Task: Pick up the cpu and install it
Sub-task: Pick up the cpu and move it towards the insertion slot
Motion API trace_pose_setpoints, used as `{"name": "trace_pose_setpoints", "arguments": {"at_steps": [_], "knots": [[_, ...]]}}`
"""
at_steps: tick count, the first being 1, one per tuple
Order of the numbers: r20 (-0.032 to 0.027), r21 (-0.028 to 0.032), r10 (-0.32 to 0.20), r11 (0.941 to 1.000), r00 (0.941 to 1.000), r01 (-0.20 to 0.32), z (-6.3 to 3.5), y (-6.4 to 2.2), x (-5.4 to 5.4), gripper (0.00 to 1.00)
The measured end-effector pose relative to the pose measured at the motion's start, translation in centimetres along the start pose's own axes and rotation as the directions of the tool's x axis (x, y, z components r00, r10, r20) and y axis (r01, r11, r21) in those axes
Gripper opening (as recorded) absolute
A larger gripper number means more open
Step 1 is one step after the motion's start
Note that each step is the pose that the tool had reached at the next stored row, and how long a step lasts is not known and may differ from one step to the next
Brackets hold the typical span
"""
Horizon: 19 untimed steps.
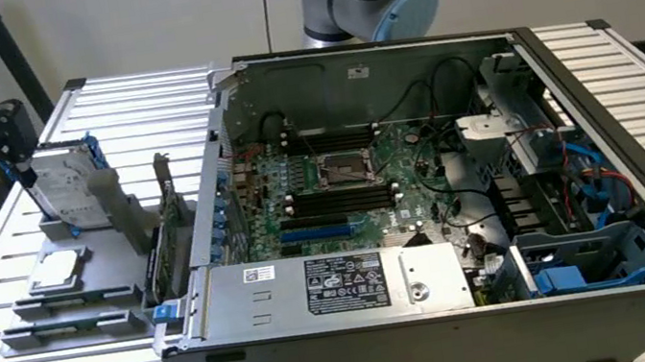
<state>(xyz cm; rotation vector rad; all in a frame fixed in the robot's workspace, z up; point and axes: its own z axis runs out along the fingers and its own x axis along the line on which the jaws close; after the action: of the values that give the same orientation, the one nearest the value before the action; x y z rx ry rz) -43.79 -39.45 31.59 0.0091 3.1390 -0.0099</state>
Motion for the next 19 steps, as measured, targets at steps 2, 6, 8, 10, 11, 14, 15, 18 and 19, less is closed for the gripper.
{"name": "trace_pose_setpoints", "arguments": {"at_steps": [2, 6, 8, 10, 11, 14, 15, 18, 19], "knots": [[-0.0015, 0.0000, -0.006, 1.0000, 1.0000, 0.006, 0.37, -0.37, 0.0, 0.65], [-0.0019, -0.0002, -0.017, 0.9999, 0.9999, 0.017, 1.11, -1.00, 0.0, 0.65], [-0.0020, -0.0001, -0.022, 0.9998, 0.9998, 0.022, 1.46, -1.26, 0.0, 0.65], [-0.0020, -0.0001, -0.027, 0.9996, 0.9996, 0.027, 1.82, -1.46, 0.0, 0.65], [-0.0020, -0.0001, -0.029, 0.9996, 0.9996, 0.029, 2.02, -1.55, 0.0, 0.65], [-0.0019, -0.0001, -0.035, 0.9994, 0.9994, 0.035, 2.57, -1.72, -0.1, 0.65], [-0.0020, -0.0001, -0.038, 0.9993, 0.9993, 0.038, 2.74, -1.76, -0.2, 0.65], [-0.0019, -0.0002, -0.043, 0.9991, 0.9991, 0.043, 3.29, -1.84, -0.4, 0.65], [-0.0018, -0.0002, -0.043, 0.9991, 0.9991, 0.043, 3.47, -1.84, -0.4, 0.65]]}}
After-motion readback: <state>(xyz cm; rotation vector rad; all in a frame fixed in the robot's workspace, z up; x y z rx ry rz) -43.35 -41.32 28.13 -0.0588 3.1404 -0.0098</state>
